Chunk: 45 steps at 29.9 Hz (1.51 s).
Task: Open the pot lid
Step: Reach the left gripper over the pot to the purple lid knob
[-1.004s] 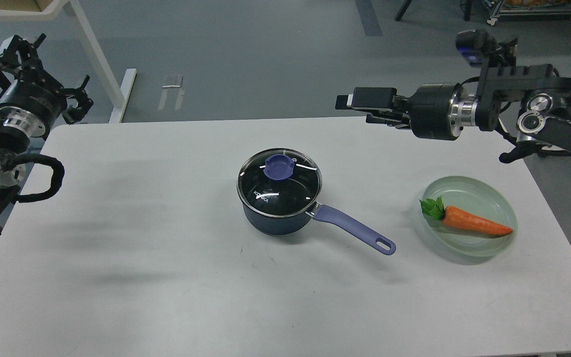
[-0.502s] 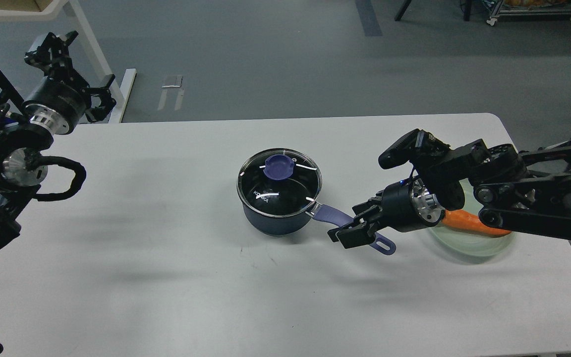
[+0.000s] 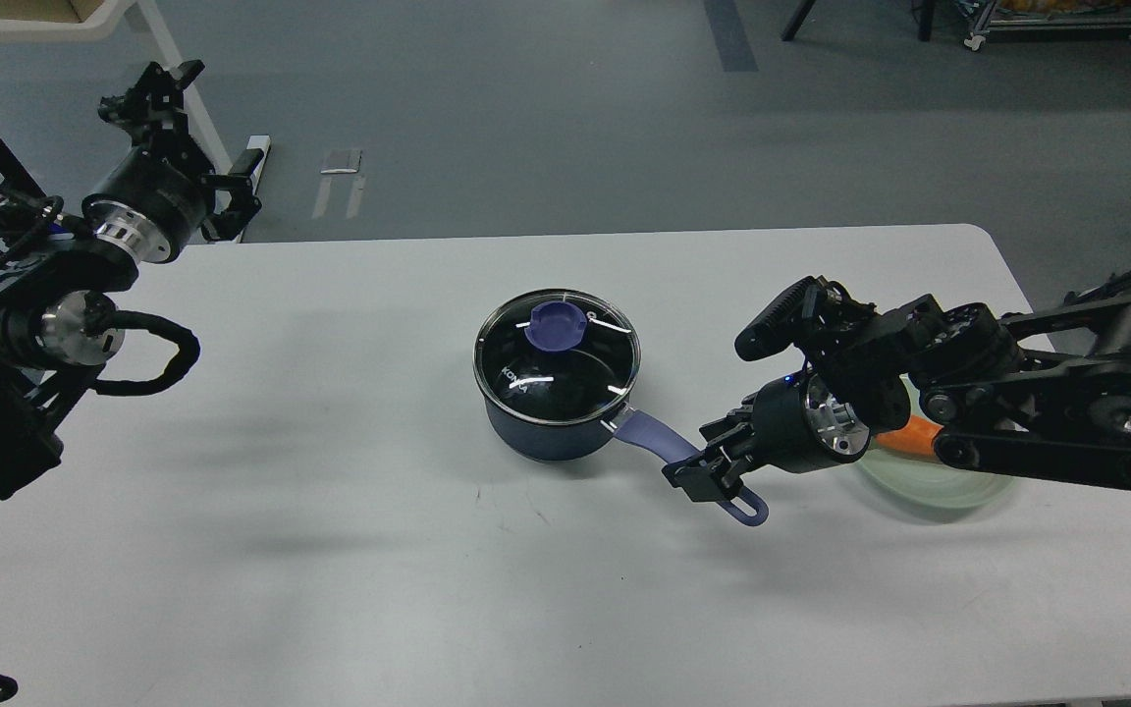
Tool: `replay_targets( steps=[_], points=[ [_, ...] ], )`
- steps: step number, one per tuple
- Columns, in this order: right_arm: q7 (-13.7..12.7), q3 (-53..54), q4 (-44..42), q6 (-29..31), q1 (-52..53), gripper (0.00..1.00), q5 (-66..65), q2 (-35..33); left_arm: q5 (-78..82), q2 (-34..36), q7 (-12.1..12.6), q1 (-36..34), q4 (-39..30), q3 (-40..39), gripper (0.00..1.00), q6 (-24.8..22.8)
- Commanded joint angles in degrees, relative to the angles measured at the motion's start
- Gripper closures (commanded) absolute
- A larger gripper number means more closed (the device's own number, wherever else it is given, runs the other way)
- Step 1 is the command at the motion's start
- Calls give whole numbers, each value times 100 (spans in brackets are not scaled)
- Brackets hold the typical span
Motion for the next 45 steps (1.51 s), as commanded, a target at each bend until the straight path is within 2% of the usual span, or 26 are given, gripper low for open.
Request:
replay_targets(
  steps=[1,6,12,19,22,31,38,45],
  points=[
    [-6,-27,1,-7,-17,37,41,-22,9,-22,-1,-7,-8,5,1,12],
    [-6,-18,1,2,-26,49,68,-22,167,-40,8,-104,-8,92,1,12],
    [-6,-18,1,2,-8,66,59,-22,553,-39,-1,-455,-34,759,1,20],
    [-6,-18,10,19,27,80,68,-31,2045,-241,-19,-930,-139,1174,1,38],
    [-6,-18,10,28,36,82,68,-31,2994,-320,-19,-1044,-376,1244,1,143],
    [-6,-27,1,28,27,82,68,-40,6570,-400,-19,-1044,-1809,2007,1,740],
    [3,-18,1,37,-43,82,68,-110,8805,-610,-19,-1079,-1801,2772,1,1391],
    [3,-18,1,37,-43,82,59,-136,9000,-804,16,-1079,-1766,3177,1,1795]
  ],
)
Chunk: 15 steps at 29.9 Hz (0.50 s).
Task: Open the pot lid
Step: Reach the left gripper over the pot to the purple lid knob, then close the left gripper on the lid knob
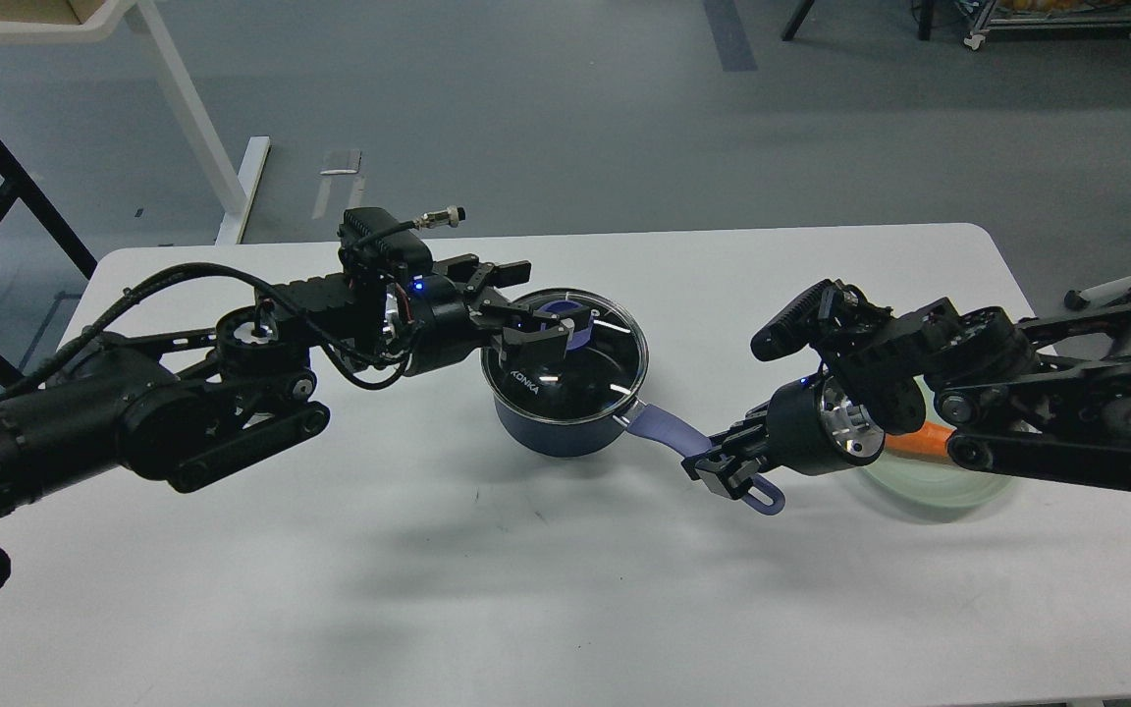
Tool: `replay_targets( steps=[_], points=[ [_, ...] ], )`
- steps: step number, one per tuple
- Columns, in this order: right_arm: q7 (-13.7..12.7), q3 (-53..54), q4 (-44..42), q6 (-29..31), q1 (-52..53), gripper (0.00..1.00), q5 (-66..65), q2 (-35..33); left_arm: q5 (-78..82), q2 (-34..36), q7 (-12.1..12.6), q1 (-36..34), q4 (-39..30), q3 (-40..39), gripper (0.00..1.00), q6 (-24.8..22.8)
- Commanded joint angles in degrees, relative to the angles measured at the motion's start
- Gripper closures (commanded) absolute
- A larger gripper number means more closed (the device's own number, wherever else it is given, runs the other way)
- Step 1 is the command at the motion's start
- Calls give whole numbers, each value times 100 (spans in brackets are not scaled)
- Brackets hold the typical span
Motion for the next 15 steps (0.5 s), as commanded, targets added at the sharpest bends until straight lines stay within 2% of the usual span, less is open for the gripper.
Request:
replay_targets(
  steps=[1,15],
  points=[
    [0,0,1,0,0,82,-17,8,21,-53,26,2,11,248,1,203],
    [9,0,18,17,53,82,1,8,30,-439,-1,28,521,346,1,318]
  ],
)
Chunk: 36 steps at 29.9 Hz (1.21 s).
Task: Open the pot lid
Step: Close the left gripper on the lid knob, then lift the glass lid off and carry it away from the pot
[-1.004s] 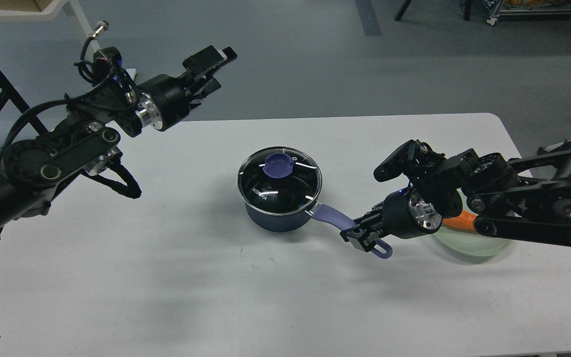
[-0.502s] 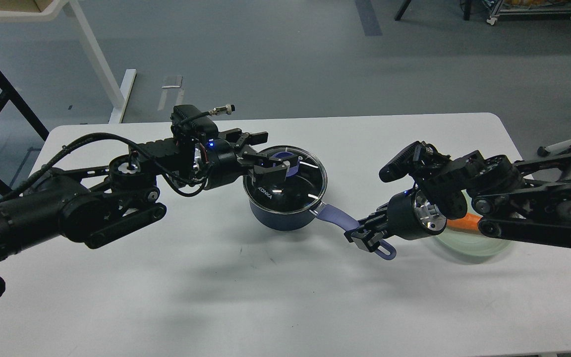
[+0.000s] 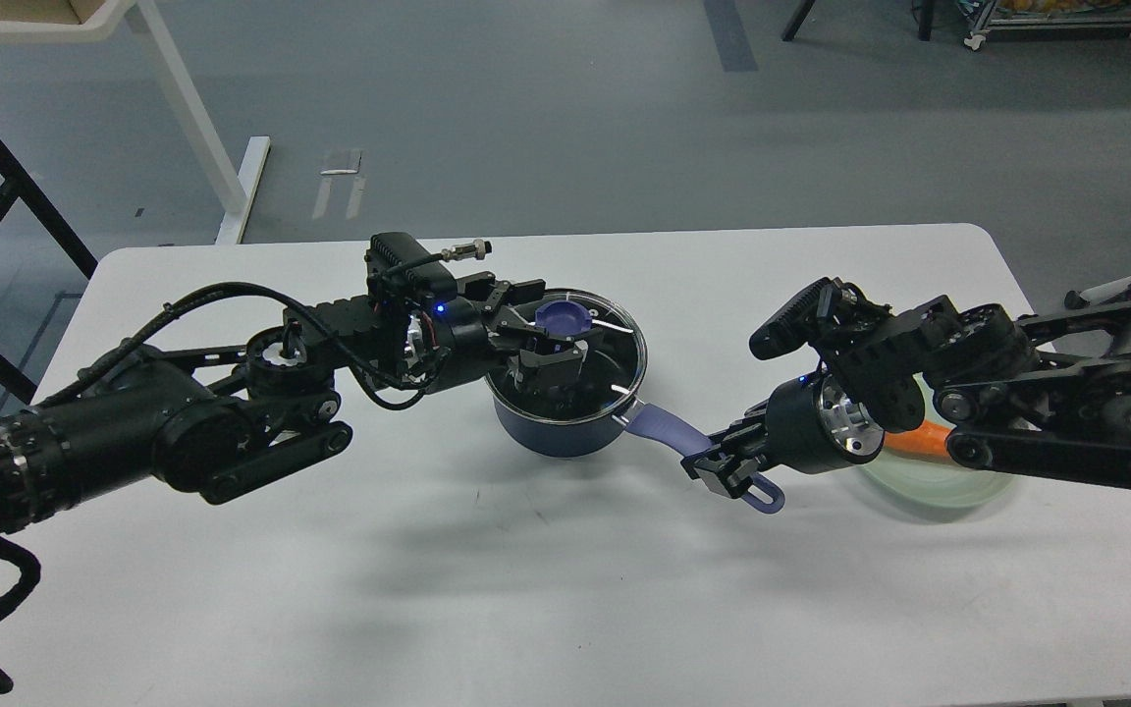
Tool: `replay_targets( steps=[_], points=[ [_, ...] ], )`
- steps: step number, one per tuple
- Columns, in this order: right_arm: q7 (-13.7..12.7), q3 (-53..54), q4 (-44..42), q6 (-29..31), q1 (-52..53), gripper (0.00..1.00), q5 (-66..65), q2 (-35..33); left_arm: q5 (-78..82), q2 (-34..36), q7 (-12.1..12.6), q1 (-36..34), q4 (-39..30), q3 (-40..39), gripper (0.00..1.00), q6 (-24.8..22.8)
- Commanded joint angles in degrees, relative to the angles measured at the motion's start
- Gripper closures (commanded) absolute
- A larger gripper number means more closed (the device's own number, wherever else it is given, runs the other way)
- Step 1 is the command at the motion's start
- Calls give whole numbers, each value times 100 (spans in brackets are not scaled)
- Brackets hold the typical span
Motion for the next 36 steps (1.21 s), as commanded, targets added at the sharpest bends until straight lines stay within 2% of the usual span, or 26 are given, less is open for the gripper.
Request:
replay_targets(
  steps=[1,7,12,16,23,27,32,36],
  points=[
    [3,0,9,9,7,82,2,-2,-3,-61,-25,33,82,2,1,5],
    [11,0,18,10,16,82,2,15,-3,-61,-34,50,108,142,4,22],
    [20,0,0,10,7,82,11,41,-3,-61,-16,33,187,458,6,268],
    [20,0,0,1,7,81,11,41,-29,-61,-25,-2,196,512,24,286],
    [20,9,0,1,7,81,11,41,-73,-52,-51,-108,196,494,45,286],
    [38,9,-9,1,7,81,11,41,-73,-43,-112,-108,196,503,60,286],
    [47,9,-9,10,7,81,19,24,-125,149,-122,-204,21,442,61,277],
    [47,0,0,10,-19,81,19,-11,-424,983,-122,-424,-225,459,61,260]
  ],
)
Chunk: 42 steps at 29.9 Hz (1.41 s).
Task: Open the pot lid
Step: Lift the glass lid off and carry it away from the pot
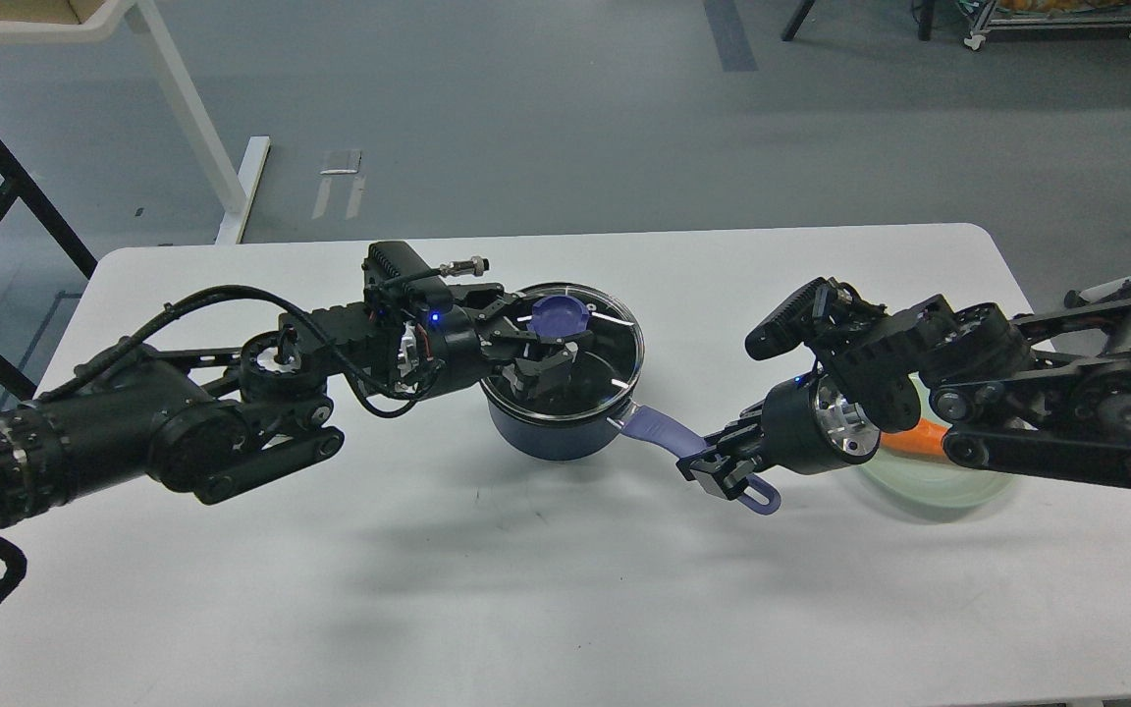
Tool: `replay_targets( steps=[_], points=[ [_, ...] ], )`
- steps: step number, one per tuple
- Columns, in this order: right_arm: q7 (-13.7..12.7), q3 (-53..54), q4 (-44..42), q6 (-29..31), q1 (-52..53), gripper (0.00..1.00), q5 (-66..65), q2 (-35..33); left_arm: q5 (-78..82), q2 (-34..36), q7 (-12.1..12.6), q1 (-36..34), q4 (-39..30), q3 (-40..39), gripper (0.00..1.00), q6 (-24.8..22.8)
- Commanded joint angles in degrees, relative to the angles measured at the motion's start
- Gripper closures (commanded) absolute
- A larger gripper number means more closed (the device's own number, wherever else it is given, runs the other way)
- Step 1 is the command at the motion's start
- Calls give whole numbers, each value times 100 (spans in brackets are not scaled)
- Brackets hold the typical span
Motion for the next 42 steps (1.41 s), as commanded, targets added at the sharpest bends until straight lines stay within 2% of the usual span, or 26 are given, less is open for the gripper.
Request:
replay_targets(
  steps=[1,4,8,10,14,17,25,33,36,38,42],
  points=[
    [-1,-18,17,2,-26,81,1,-30,-268,758,3,-95,-143,31,61,-24],
    [-1,0,26,2,-18,81,10,-136,-401,1479,-84,-17,-108,84,61,-15],
    [-1,0,35,2,18,81,10,-145,-463,2209,-488,553,32,84,61,3],
    [-1,0,35,2,18,81,10,-153,-463,2368,-603,870,216,75,61,29],
    [-1,0,35,2,26,81,19,-145,-471,2387,-770,1468,708,75,61,467],
    [-1,17,35,2,35,81,19,-136,-480,2334,-788,1697,937,84,61,714],
    [-1,26,35,2,79,81,19,-127,-788,2255,-744,1908,1008,84,59,732],
    [-1,26,26,2,44,81,19,-101,-796,1912,-779,1979,1439,84,55,732],
    [-1,17,26,2,35,80,19,-118,-805,1903,-779,1979,1448,84,48,732],
    [-1,9,35,2,27,80,19,-127,-893,1894,-761,1979,1448,84,35,732],
    [-1,0,52,2,9,80,19,-136,-1165,1894,-770,1970,1448,93,18,732]
  ],
)
